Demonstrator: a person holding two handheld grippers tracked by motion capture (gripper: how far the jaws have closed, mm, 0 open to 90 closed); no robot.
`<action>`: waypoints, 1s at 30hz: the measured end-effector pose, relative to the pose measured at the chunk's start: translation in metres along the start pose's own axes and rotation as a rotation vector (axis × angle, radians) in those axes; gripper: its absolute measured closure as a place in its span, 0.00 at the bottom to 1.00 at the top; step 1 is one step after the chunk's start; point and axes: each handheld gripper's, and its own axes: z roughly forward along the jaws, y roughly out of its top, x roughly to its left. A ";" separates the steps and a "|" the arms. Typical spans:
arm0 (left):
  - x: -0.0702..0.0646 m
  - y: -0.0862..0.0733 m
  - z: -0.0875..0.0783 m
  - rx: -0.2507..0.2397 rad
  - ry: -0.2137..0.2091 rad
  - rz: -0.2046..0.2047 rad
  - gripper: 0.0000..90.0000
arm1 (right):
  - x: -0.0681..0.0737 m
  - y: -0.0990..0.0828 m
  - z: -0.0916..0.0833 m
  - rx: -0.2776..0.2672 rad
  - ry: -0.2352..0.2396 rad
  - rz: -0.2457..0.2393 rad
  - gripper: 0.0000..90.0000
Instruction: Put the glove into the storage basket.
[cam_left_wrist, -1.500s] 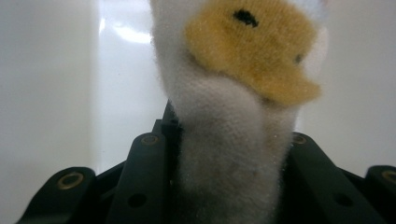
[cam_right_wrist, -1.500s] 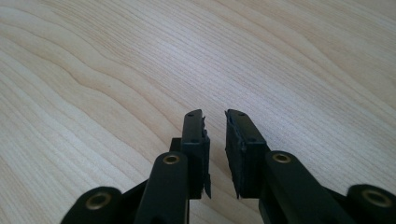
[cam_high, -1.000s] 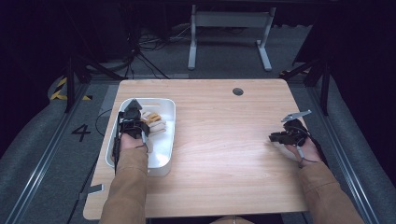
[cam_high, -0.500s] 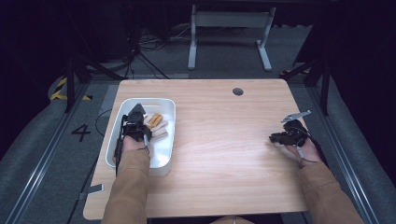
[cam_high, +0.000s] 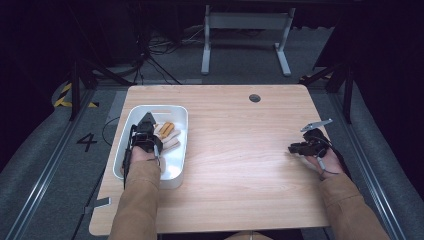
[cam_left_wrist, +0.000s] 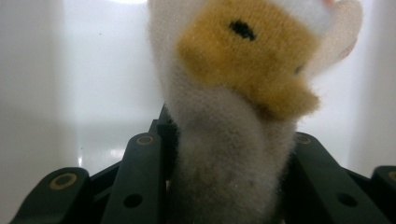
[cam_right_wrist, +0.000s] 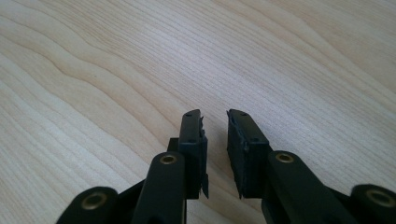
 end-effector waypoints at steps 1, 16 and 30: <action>0.000 0.000 0.000 0.004 0.000 0.004 0.72 | 0.000 0.000 0.000 0.001 0.001 0.001 0.84; 0.002 0.002 0.003 0.056 -0.063 -0.019 0.27 | 0.000 0.000 0.000 -0.008 0.008 0.002 0.81; -0.001 0.001 -0.008 0.018 -0.098 0.028 0.07 | -0.001 0.000 -0.001 -0.018 0.016 0.012 0.78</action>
